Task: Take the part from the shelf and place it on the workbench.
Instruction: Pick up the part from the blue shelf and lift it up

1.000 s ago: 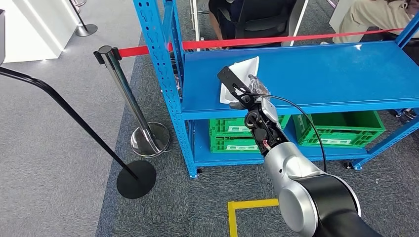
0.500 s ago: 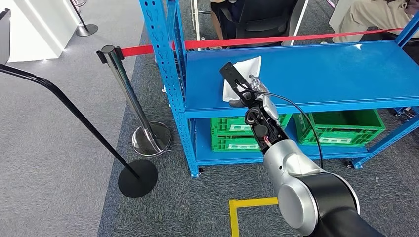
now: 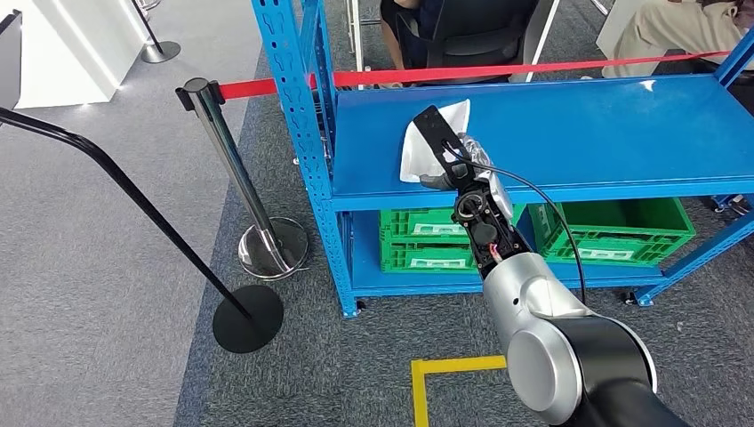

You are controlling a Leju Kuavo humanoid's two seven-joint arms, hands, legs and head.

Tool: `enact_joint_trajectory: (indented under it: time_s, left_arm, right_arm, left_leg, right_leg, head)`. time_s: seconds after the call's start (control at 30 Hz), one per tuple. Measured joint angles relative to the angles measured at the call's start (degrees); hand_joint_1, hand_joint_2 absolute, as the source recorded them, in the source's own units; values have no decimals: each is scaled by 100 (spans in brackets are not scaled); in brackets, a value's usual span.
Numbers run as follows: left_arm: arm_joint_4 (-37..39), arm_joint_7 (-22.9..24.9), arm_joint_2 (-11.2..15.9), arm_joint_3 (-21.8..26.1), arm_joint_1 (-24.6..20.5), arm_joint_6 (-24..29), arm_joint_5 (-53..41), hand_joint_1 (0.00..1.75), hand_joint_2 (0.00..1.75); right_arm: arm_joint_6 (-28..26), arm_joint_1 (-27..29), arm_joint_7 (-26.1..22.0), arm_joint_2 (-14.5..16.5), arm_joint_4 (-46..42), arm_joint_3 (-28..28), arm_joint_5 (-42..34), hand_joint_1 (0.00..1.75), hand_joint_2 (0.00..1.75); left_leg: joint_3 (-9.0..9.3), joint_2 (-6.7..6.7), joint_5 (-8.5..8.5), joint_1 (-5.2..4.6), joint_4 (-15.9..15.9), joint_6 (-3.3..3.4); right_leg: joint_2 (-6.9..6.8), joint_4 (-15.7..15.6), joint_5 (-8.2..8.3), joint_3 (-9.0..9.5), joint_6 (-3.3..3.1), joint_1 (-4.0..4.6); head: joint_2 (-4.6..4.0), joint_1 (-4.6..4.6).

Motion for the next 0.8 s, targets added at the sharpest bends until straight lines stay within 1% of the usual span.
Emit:
enact_joint_trajectory:
  time_s: [0.03,0.07,0.13,0.17,0.2,0.23,0.27,0.3,0.33,0.37,0.4,0.43,0.47,0.5,0.6,0.7,0.8]
  left_arm:
    - [-1,-3,0,0,-3,1,0,0,0]
    - [-1,-7,1,0,-7,3,0,0,0]
    - [-1,-13,0,0,-13,7,0,0,0]
    - [-1,-14,1,1,-13,10,1,0,0]
    - [-1,-15,2,1,-13,14,1,0,0]
    - [-1,-17,1,1,-12,16,3,0,0]
    - [-1,-21,1,2,-12,19,4,0,0]
    - [-1,-25,0,2,-15,21,5,0,0]
    - [-1,-28,-2,1,-20,23,7,0,0]
    - [-1,-29,-4,2,-26,25,7,0,0]
    - [-1,-30,-5,1,-32,27,7,0,0]
    - [-1,-30,-6,1,-36,27,7,0,0]
    - [-1,-30,-6,2,-36,28,7,0,0]
    - [-1,-31,-5,2,-36,30,7,0,0]
    - [-1,-33,-3,2,-36,48,16,0,0]
    - [-1,-47,-3,4,-37,48,42,0,0]
    - [-1,-16,-2,6,-38,58,44,0,0]
  right_arm:
    - [10,-7,-13,5,-1,-4,4,0,175]
    - [20,-17,-20,12,-1,-7,8,0,175]
    - [37,-28,-25,25,-2,-10,13,0,175]
    - [43,-30,-26,28,-2,-11,22,0,175]
    - [47,-30,-26,30,-2,-11,39,0,175]
    - [49,-33,-26,32,-2,-12,60,0,175]
    - [55,-43,-25,36,-2,-12,80,0,175]
    - [65,-61,-23,42,-2,-11,97,0,175]
    - [77,-87,-19,49,-2,-11,109,0,175]
    - [90,-115,-15,57,-3,-10,117,0,175]
    - [102,-138,-11,63,-3,-10,122,0,175]
    - [112,-150,-7,67,-3,-10,125,0,175]
    - [120,-153,-5,69,-3,-10,125,0,175]
    - [126,-153,-3,70,-2,-10,126,0,175]
    - [131,-155,18,77,-2,-9,154,0,175]
    - [133,-153,55,90,-2,-8,201,0,175]
    - [135,-141,64,103,-2,-8,209,0,175]
  left_leg:
    - [-50,1,-80,11,99,-28]
    - [-154,2,-221,29,320,-67]
    - [-494,2,-577,74,1052,-139]
    - [-658,2,-697,97,1392,-165]
    - [-742,1,-717,117,1558,-185]
    - [-715,1,-634,134,1499,-203]
    - [-567,1,-463,152,1209,-217]
    - [-331,1,-255,170,769,-232]
    - [-92,0,-134,177,334,-275]
    - [86,-3,-34,181,5,-327]
    - [184,-6,-13,178,-175,-361]
    - [206,-9,-34,169,-219,-388]
    - [198,-11,-5,164,-217,-379]
    - [193,-11,-11,160,-216,-358]
    - [181,-15,1,153,-216,-342]
    - [179,-19,7,145,-216,-327]
    - [176,-24,10,137,-216,-313]
  right_leg:
    - [0,-4,9,-4,-21,-15]
    - [-1,-8,16,-6,-37,-30]
    - [-6,-10,23,-15,-58,-33]
    - [-9,-10,26,-21,-68,-34]
    - [-13,-10,28,-24,-76,-35]
    - [-15,-10,29,-26,-84,-37]
    - [-14,-11,31,-25,-87,-41]
    - [-10,-11,32,-22,-88,-45]
    - [-4,-11,33,-24,-87,-42]
    - [2,-9,33,-27,-85,-36]
    - [7,-10,35,-30,-79,-29]
    - [10,-16,38,-32,-72,-22]
    - [11,-29,46,-27,-59,-24]
    - [11,-46,57,-22,-43,-27]
    - [10,-91,85,-6,-1,-33]
    - [11,-123,103,6,26,-42]
    - [11,-137,112,11,39,-51]
  head:
    - [0,-4]
    - [0,-10]
    - [0,-16]
    - [-1,-18]
    - [-1,-16]
    - [0,-15]
    - [1,-15]
    - [1,-15]
    - [1,-17]
    - [1,-14]
    - [1,-13]
    - [1,-7]
    - [0,-1]
    - [0,2]
    - [1,7]
    - [1,6]
    - [1,5]
